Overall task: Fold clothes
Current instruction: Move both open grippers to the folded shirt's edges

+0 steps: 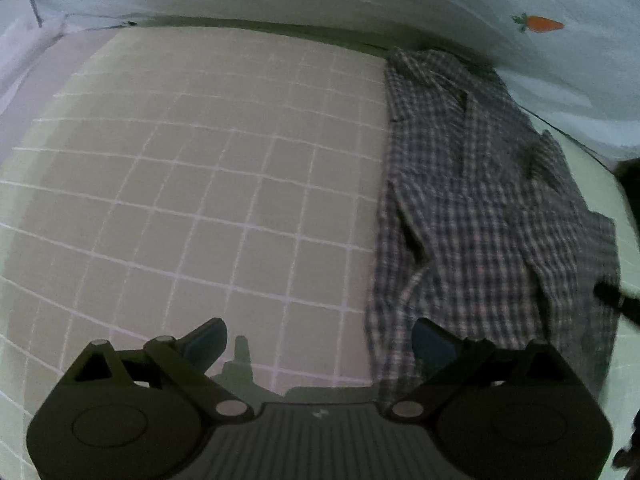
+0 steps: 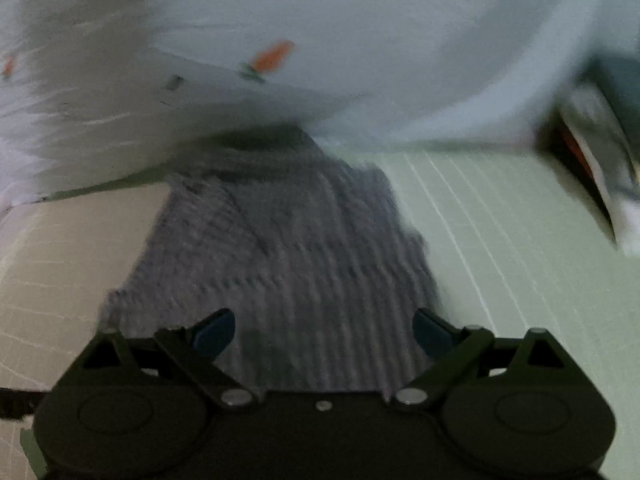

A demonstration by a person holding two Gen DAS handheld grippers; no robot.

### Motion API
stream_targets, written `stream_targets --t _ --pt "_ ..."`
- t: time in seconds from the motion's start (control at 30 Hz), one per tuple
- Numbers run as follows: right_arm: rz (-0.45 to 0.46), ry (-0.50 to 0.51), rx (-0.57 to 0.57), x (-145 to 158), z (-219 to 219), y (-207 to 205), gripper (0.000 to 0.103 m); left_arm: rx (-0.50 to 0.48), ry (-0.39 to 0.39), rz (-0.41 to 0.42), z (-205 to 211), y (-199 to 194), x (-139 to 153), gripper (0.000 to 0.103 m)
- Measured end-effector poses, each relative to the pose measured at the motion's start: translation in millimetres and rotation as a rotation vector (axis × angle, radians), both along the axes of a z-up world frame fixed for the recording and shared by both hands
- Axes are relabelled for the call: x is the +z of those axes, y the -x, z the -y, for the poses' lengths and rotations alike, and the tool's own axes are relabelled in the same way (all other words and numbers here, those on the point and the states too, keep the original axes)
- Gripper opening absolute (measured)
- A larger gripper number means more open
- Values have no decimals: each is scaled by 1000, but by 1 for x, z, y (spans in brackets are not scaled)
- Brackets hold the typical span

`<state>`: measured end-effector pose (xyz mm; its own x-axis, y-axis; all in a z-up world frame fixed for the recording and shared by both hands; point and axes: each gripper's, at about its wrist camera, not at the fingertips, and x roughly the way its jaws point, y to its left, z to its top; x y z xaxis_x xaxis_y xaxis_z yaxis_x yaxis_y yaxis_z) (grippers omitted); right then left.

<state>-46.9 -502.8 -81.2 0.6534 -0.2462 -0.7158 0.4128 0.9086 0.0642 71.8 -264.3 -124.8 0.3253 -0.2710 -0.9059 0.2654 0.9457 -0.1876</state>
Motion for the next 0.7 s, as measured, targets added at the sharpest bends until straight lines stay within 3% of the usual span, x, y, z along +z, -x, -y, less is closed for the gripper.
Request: stream_targets --t 0.17,0.3,0.4,0.47,0.57,0.6,0.63,0.7 --pt "-69 -143 -164 -24 31 40 97 -22 37 -56 5 8 -5 99" --pt "-75 -271 -194 -36 44 58 95 17 100 -102 -4 18 -11 96" --pt "-74 -324 -143 -41 44 65 76 46 179 -129 -9 21 -13 74" --pt "-86 -327 -102 -44 41 65 48 64 235 -150 -11 22 -16 56" --pt "-100 -310 -62 -47 40 68 28 77 265 -160 -13 23 -20 32" --pt "-103 -300 -52 -48 40 70 21 77 267 -156 -14 25 -21 17" --pt "-104 -294 -48 -49 43 74 10 77 268 -153 -15 26 -23 12" --pt "-84 -318 -42 -52 49 85 4 80 277 -146 -17 30 -25 8"
